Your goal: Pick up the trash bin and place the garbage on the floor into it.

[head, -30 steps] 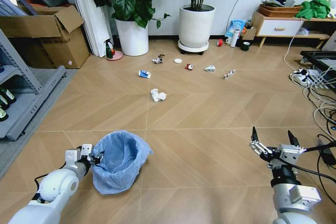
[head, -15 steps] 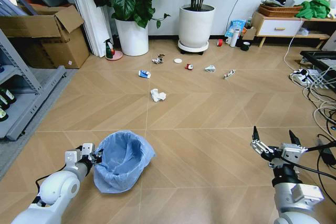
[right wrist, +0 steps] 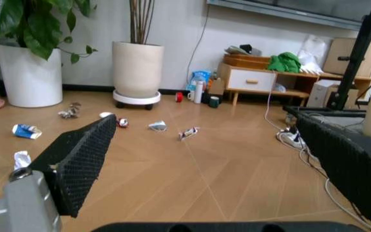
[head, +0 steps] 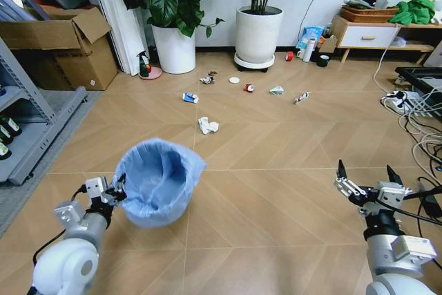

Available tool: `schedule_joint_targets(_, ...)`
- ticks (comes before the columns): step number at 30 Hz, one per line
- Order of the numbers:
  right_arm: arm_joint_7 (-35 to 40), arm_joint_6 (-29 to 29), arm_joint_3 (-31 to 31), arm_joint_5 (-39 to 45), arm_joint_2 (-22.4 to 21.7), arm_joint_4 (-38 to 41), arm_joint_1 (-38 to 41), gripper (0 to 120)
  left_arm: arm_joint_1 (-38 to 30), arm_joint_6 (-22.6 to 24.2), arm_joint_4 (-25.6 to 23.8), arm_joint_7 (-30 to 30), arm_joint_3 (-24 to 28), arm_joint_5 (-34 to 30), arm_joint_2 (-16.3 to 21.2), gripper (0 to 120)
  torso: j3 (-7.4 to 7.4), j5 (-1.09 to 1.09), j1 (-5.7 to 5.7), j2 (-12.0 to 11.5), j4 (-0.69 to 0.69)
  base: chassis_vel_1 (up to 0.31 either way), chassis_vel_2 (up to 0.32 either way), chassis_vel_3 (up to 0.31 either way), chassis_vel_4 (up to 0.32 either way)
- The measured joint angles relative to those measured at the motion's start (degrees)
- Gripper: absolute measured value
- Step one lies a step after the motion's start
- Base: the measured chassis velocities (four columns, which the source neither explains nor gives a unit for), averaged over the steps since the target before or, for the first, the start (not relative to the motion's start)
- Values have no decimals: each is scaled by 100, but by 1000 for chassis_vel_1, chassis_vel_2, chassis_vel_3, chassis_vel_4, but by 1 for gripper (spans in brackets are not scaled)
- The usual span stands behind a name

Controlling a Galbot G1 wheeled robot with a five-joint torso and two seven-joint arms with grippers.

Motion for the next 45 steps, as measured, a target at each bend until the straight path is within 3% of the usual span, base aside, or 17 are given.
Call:
schedule_joint_targets(3,2,-60,21,22,-84,66,-20,100,213,-111,-355,13,-43,525,-245,2,0,1,0,0,0,0,0,0,0)
schedule_joint_targets(11,65,-194,97,138,-245,250,-20,100,411,-35,-633,-55,-2,720,-660,2,0,-2,0,0,0,0,0,0,0)
schedule_joint_targets(30,6,-135,27,41,-212,98,23,100,474,-113,-541,272,124,1085,-592,2,0,-2,0,0,0,-6,5,5,-5)
schedule_joint_targets(45,-41,-59,-1,-67,-155,94,15,100,510,-159,-584,324,191,1221,-577,2,1,-2,0,0,0,-106,125,108,-124)
